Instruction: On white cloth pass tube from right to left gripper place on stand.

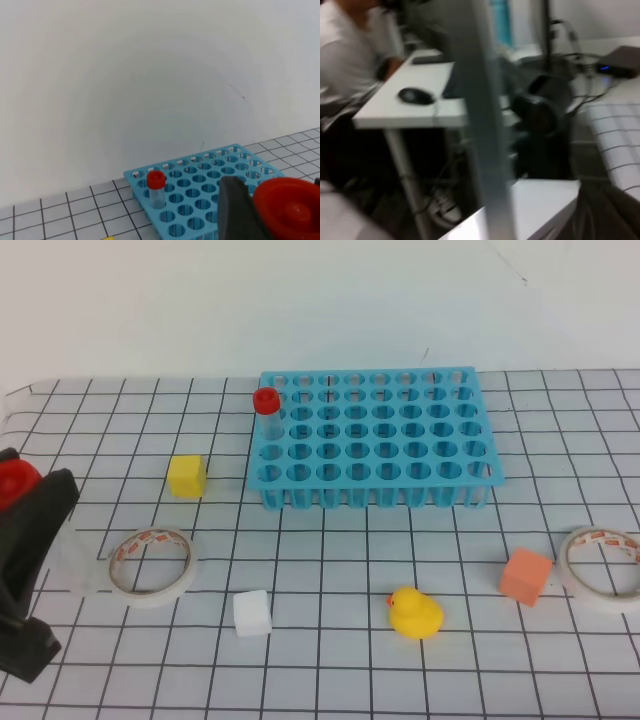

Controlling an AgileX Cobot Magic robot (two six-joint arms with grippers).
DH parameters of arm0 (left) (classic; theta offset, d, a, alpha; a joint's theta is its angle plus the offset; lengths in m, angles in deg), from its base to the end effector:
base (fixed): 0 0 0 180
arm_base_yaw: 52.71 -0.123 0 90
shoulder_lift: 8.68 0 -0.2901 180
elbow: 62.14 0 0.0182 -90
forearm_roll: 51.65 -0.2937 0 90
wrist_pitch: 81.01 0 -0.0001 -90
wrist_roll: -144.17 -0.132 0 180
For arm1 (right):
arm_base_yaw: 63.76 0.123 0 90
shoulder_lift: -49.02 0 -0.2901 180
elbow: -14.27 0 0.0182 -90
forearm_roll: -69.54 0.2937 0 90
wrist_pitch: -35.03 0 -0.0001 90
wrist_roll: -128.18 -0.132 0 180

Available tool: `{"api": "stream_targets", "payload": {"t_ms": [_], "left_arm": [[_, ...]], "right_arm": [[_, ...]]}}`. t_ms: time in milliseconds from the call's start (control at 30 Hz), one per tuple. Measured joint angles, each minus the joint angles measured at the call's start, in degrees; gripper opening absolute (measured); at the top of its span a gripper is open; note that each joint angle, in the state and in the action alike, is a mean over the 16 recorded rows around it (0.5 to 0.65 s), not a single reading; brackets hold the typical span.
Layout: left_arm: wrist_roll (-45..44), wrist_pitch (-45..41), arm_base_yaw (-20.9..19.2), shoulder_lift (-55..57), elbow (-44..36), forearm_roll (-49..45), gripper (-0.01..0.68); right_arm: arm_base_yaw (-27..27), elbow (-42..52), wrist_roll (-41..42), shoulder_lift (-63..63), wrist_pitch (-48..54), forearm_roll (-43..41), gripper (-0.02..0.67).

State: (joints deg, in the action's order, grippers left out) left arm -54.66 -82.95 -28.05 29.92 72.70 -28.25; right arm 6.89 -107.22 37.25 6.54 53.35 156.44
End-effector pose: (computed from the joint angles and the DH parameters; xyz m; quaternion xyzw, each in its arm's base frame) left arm 0.1763 -0.0829 0.3642 0.1234 0.6678 -0.1896 0.7092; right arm 0.0272 0.2028 0.2547 -0.5368 0.5574 0.4510 0.4447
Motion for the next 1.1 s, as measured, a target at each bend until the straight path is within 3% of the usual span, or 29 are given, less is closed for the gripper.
{"api": "stream_targets", "payload": {"t_ms": [133, 467, 633, 833, 1100], "left_arm": [[0.00, -0.10, 0.00, 0.00, 0.00, 0.04, 0.256], [-0.08, 1.02, 0.00, 2.29, 0.00, 0.05, 0.256], [0.02, 4.69, 0.00, 6.60, 0.08, 0.03, 0.256], [3.36, 12.68, 0.00, 15.02, 1.62, -2.41, 0.256], [18.63, 27.90, 0.00, 30.16, 7.77, -17.94, 0.256]], "right_arm": [[0.00, -1.88, -13.60, 0.00, 7.47, -16.62, -0.001], [0.00, -11.24, -57.67, 1.50, 31.60, -76.74, -0.001], [0.00, -15.03, -74.43, 5.80, 41.58, -100.66, -0.001], [0.00, -16.95, -85.15, 14.86, 46.16, -115.99, -0.001], [0.00, -17.20, -90.65, 25.91, 45.75, -121.62, -0.001]]}}
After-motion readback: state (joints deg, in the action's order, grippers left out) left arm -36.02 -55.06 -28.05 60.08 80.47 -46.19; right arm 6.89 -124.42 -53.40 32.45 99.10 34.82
